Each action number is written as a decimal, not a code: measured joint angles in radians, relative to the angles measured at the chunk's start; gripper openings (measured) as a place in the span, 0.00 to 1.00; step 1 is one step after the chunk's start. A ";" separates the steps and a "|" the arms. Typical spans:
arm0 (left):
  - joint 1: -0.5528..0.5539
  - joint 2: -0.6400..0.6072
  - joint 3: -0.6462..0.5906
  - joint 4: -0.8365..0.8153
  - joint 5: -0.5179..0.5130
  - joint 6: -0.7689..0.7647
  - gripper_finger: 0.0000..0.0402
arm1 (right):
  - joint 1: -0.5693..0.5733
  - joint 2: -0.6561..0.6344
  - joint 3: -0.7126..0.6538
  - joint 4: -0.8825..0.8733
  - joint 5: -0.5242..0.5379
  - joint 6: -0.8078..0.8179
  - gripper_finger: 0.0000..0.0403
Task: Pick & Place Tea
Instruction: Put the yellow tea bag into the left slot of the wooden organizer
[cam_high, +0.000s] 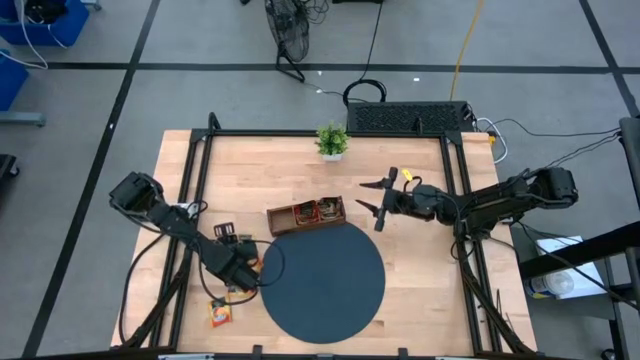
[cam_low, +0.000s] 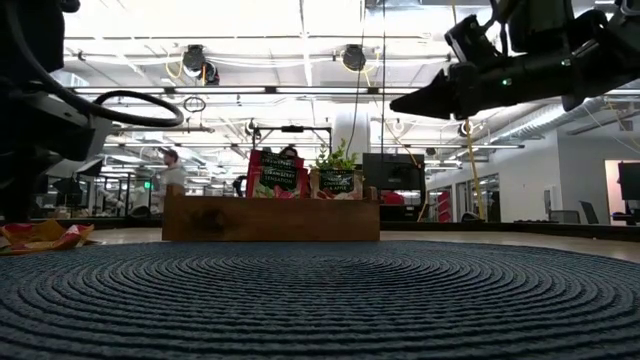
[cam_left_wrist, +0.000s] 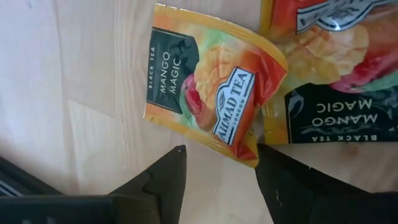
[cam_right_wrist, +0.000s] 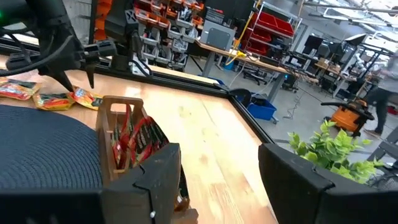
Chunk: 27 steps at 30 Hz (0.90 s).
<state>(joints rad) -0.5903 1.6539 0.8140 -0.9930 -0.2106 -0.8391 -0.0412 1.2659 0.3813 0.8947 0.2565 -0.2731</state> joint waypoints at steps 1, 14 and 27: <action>0.003 0.000 0.000 0.001 -0.001 0.002 0.48 | -0.004 0.000 0.000 -0.003 0.000 0.003 0.49; 0.016 0.001 0.012 0.023 -0.024 0.019 0.48 | -0.013 0.000 0.000 -0.010 0.000 0.008 0.49; 0.016 0.001 0.013 0.066 -0.029 0.079 0.43 | -0.013 0.000 0.000 -0.012 0.000 0.007 0.49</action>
<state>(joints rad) -0.5743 1.6550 0.8268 -0.9267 -0.2393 -0.7597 -0.0540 1.2659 0.3813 0.8829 0.2562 -0.2657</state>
